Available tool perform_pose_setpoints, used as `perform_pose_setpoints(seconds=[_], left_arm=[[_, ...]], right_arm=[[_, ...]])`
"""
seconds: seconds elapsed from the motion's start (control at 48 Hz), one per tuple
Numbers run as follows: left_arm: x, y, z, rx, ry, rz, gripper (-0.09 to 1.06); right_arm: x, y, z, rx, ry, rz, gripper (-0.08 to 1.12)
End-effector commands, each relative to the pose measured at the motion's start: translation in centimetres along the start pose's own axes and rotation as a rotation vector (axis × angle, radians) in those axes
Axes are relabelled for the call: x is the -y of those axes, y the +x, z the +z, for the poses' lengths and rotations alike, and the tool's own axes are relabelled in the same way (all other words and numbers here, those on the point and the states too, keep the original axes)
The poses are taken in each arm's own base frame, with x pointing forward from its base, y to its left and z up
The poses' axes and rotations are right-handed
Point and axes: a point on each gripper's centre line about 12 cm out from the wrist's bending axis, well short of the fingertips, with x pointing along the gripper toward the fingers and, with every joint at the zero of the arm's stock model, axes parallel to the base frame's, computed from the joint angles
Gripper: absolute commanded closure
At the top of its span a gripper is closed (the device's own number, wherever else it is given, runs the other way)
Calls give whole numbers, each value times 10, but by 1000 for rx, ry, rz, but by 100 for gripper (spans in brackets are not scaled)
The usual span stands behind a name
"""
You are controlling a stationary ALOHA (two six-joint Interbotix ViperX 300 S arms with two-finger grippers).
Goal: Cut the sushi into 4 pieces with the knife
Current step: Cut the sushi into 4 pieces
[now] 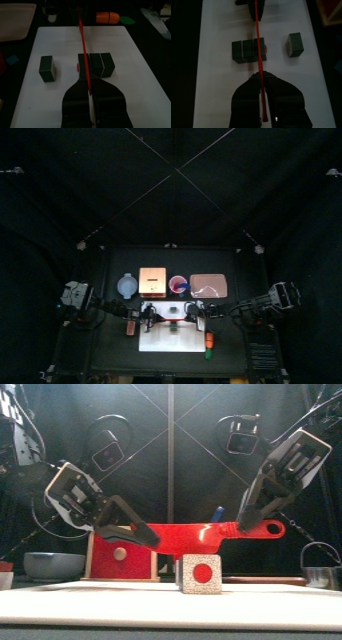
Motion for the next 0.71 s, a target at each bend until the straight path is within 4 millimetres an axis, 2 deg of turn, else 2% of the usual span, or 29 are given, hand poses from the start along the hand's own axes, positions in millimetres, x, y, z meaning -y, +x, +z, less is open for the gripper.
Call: perform_pose_setpoints(seconds=[0.021, 0.417, 0.708], left_arm=[[1, 8, 14, 50, -6, 1, 76], [9, 20, 4, 10, -4, -14, 76], [7, 28, -12, -71, -14, -1, 76]], right_arm=[[0, 0, 10, 38, 13, 1, 91], [-3, 11, 2, -1, 17, 2, 91], [-4, 23, -7, -41, 20, -3, 91]])
